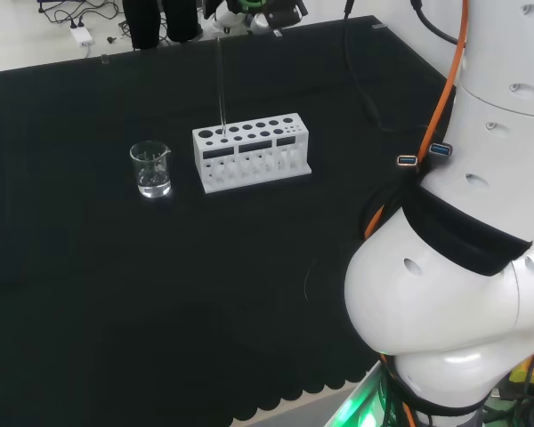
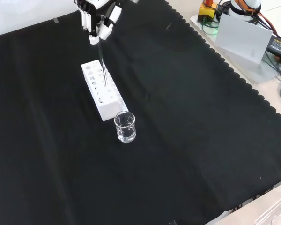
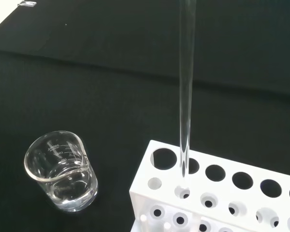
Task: Put the glass rod back on the white test tube rack.
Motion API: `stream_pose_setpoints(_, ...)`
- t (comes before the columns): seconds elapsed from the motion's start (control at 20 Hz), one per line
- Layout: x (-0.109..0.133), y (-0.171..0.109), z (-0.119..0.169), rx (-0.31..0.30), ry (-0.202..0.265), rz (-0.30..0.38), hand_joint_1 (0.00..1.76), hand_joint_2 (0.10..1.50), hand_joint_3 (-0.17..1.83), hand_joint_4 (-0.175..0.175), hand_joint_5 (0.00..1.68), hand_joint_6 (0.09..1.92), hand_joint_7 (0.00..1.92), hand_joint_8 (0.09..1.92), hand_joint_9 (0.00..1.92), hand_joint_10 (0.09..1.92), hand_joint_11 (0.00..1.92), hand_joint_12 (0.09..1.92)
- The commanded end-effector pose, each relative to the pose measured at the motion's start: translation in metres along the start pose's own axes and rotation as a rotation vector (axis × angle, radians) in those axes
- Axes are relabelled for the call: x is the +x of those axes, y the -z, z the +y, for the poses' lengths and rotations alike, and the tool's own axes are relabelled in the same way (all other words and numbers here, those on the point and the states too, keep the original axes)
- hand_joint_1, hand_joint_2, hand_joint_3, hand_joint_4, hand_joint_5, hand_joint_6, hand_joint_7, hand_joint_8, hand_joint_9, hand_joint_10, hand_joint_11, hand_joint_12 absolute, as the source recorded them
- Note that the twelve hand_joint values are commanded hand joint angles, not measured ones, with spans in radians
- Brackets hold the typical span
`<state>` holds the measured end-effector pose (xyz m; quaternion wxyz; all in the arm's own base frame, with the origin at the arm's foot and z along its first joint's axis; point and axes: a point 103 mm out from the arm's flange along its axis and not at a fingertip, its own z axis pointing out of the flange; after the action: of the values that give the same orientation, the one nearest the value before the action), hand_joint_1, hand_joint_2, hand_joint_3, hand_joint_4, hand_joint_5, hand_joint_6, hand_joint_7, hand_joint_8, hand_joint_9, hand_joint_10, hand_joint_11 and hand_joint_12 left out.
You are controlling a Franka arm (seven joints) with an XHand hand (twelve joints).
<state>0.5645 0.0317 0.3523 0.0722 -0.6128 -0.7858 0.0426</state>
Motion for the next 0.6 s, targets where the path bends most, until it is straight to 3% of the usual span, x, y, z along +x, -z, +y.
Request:
stream_pose_setpoints(0.05, 0.0, -0.001, 0.001, 0.007, 0.004, 0.008, 1.3, 1.12, -0.17, -0.175, 1.32, 0.12, 1.15, 1.06, 1.73, 0.75, 1.71, 0.62)
stream_pose_setpoints(0.4, -0.009, -0.01, -0.003, -0.008, -0.007, 0.008, 1.3, 1.12, -0.17, -0.175, 1.32, 0.12, 1.15, 1.06, 1.73, 0.76, 1.71, 0.62)
stream_pose_setpoints(0.6, -0.012, -0.009, -0.005, 0.013, -0.014, 0.008, 1.3, 1.12, -0.17, -0.175, 1.32, 0.12, 1.15, 1.06, 1.73, 0.76, 1.71, 0.62)
